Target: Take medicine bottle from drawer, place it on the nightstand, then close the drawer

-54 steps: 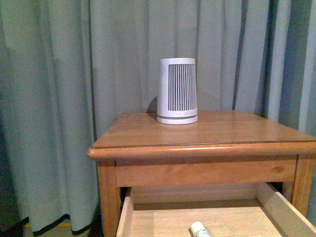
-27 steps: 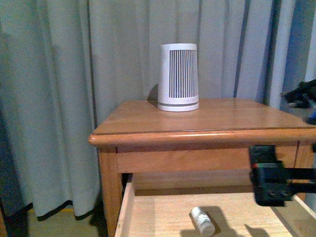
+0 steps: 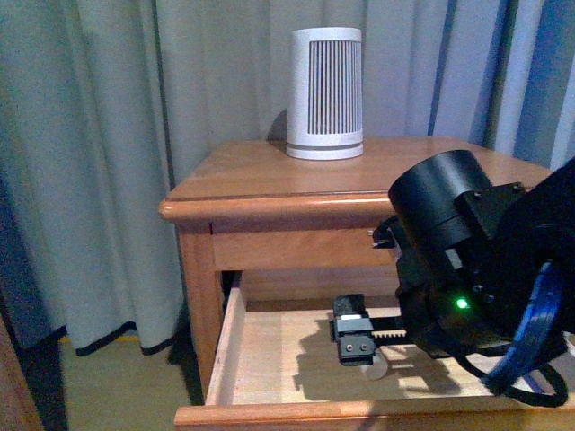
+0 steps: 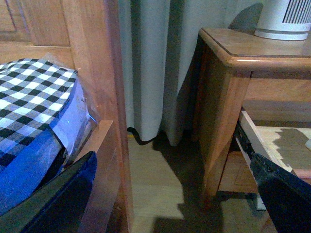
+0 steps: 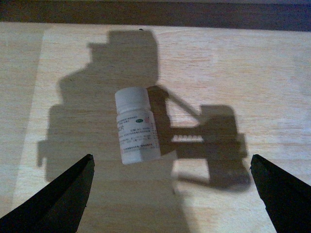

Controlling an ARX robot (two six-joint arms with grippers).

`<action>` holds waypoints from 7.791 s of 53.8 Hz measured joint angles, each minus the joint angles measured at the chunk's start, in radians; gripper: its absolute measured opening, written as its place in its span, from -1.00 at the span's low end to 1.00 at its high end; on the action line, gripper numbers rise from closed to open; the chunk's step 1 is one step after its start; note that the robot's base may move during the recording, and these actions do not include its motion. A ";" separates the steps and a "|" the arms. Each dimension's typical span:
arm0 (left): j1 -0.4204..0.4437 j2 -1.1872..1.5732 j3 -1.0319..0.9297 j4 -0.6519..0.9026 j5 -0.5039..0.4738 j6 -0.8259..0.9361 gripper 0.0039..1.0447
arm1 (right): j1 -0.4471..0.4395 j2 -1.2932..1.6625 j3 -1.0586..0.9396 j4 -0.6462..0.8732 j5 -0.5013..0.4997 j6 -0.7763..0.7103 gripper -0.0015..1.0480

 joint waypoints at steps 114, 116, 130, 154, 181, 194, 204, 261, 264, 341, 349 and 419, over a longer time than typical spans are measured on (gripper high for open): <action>0.000 0.000 0.000 0.000 0.000 0.000 0.87 | -0.181 -0.118 0.416 -0.141 0.158 0.000 -0.46; 0.000 0.000 0.000 0.000 0.000 0.000 0.87 | -0.189 -0.078 0.451 -0.156 0.148 0.002 -0.46; 0.000 0.000 0.000 0.000 0.000 0.000 0.87 | -0.199 0.007 0.501 -0.126 0.145 -0.022 0.00; 0.000 0.000 0.000 0.000 0.000 0.000 0.87 | -0.218 -0.348 0.222 -0.074 0.166 -0.007 0.86; 0.000 0.000 0.000 0.000 0.000 0.000 0.87 | -0.072 -1.154 -0.819 -0.154 0.200 0.142 0.86; 0.000 0.000 0.000 0.000 0.000 0.000 0.87 | -0.003 -0.804 -0.979 0.344 0.267 0.145 0.86; 0.000 0.000 0.000 0.000 0.000 0.000 0.87 | -0.047 -0.381 -0.877 0.822 0.269 0.043 0.86; 0.000 0.000 0.000 0.000 0.000 0.000 0.87 | -0.181 -0.309 -0.496 0.483 0.137 -0.029 0.86; 0.000 0.000 0.000 0.000 0.000 0.000 0.87 | -0.200 -0.453 -0.587 0.447 0.131 -0.032 0.86; 0.000 0.000 0.000 0.000 0.000 0.000 0.87 | -0.339 -2.018 -1.137 -0.097 -0.227 -0.245 -0.94; 0.000 0.000 0.000 0.000 0.000 0.000 0.87 | -0.339 -2.018 -1.137 -0.097 -0.227 -0.246 -0.74; 0.000 0.000 0.000 0.000 0.000 0.000 0.87 | -0.339 -2.018 -1.137 -0.097 -0.227 -0.246 0.87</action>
